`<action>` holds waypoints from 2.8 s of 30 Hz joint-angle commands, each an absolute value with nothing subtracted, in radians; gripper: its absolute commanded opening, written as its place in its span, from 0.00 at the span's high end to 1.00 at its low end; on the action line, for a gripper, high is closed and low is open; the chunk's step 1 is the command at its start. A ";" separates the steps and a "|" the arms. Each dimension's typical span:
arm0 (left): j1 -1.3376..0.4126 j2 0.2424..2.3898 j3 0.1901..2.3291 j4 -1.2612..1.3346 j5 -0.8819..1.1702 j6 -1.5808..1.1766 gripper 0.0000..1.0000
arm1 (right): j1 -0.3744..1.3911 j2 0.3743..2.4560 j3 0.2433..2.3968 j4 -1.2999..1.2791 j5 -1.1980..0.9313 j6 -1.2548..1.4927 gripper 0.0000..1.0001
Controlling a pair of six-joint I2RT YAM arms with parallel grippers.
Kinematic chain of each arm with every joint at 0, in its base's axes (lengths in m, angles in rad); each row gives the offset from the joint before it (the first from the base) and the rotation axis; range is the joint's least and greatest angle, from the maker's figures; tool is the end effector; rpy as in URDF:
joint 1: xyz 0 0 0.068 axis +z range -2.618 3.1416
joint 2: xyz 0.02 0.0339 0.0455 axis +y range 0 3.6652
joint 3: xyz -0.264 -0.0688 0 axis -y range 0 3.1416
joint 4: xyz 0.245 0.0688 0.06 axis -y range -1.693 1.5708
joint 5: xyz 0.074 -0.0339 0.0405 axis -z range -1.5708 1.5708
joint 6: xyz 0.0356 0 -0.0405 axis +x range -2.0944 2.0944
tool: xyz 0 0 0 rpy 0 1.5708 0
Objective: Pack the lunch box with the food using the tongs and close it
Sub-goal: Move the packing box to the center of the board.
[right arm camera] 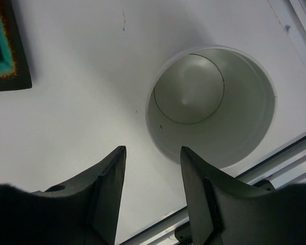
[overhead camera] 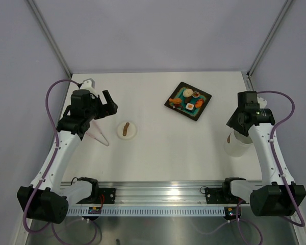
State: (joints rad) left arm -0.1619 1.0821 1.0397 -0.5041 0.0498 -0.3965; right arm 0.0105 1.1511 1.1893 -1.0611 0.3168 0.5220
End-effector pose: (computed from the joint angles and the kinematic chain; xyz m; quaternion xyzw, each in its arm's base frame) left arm 0.2336 -0.0399 0.3392 -0.0899 0.8669 -0.1559 0.4649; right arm 0.2112 -0.0089 0.3319 0.2818 0.9089 -0.0762 0.2977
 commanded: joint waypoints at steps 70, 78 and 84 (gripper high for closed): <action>-0.172 1.035 1.127 -0.586 0.009 -0.370 0.01 | -0.018 1.845 1.732 -0.692 0.109 0.364 0.64; -0.172 1.042 1.126 -0.598 -0.023 -0.376 0.01 | 0.032 1.775 1.770 -0.730 0.139 0.344 0.43; -0.169 1.069 1.155 -0.653 -0.129 -0.402 0.01 | 0.182 1.709 1.815 -0.770 0.213 0.310 0.36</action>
State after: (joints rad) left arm -0.1677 1.0565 1.0916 -0.6312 -0.0460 -0.3912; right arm 0.0891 1.7927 1.7432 -0.7509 0.1680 0.3462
